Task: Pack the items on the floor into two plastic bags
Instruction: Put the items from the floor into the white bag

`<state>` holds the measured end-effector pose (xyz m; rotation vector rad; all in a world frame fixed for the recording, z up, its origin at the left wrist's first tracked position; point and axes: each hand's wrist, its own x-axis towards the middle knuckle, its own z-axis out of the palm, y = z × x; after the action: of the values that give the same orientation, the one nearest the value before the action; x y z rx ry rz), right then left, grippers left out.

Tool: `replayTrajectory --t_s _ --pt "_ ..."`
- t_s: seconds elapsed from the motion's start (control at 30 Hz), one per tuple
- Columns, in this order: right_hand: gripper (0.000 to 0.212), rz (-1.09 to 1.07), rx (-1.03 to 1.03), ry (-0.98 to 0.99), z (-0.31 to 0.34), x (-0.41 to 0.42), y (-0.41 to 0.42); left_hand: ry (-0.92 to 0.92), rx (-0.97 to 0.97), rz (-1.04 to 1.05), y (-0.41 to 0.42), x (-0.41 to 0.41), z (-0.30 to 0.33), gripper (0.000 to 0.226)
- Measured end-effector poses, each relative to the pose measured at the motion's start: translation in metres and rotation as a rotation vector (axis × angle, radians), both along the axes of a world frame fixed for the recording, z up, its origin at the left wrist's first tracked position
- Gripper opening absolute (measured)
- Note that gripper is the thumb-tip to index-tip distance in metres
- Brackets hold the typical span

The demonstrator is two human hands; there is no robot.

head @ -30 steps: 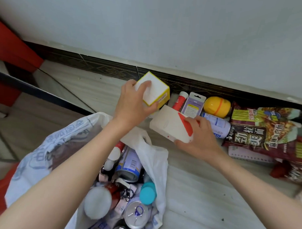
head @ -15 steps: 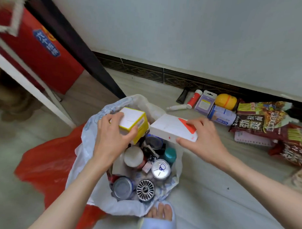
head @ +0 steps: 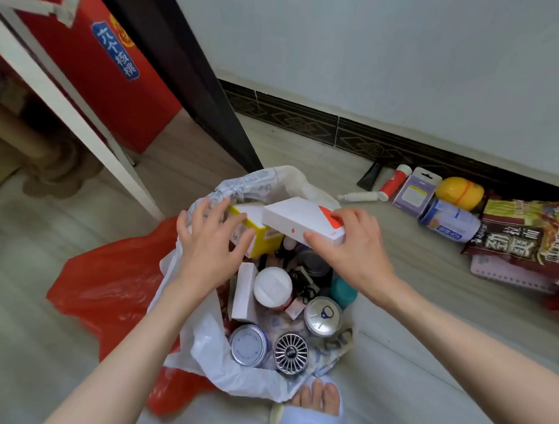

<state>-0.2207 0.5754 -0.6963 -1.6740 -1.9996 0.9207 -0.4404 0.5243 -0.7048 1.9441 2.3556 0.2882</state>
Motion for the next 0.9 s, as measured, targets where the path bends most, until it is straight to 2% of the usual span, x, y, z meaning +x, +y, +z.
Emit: replayTrajectory --t_s 0.07,0.17,0.23,0.37,0.5,0.6,0.73,0.83,0.9 --pt "0.061 0.016 0.003 0.005 0.001 -0.009 0.0 -0.028 0.066 0.047 -0.009 -0.01 0.003 0.044" --pt "0.066 0.075 0.003 0.003 0.003 -0.026 -0.005 -0.029 -0.115 0.151 -0.016 -0.023 0.008 0.065" --pt "0.072 0.137 -0.011 -0.016 0.006 -0.038 -0.007 -0.066 -0.151 0.186 -0.019 -0.026 0.009 0.066" --pt "0.083 0.276 0.041 -0.087 0.008 -0.059 -0.011 -0.113 0.014 0.16 -0.025 -0.037 0.021 0.052" --pt "0.072 0.355 0.131 -0.046 0.009 -0.065 -0.015 -0.147 0.164 0.199 -0.042 -0.043 0.034 0.038" --pt "0.06 0.441 0.308 -0.038 0.011 -0.071 -0.019 -0.174 0.206 0.239 -0.054 -0.046 0.035 0.035" --pt "0.056 0.597 0.481 -0.077 0.013 -0.083 -0.026 -0.184 0.24 0.296 -0.062 -0.049 0.039 0.033" --pt "0.056 0.74 0.527 -0.105 0.009 -0.086 -0.032 -0.195 0.246 0.315 -0.066 -0.049 0.043 0.033" --pt "0.065 0.835 0.437 -0.19 0.003 -0.087 -0.036 -0.213 0.222 0.307 -0.066 -0.045 0.042 0.033"
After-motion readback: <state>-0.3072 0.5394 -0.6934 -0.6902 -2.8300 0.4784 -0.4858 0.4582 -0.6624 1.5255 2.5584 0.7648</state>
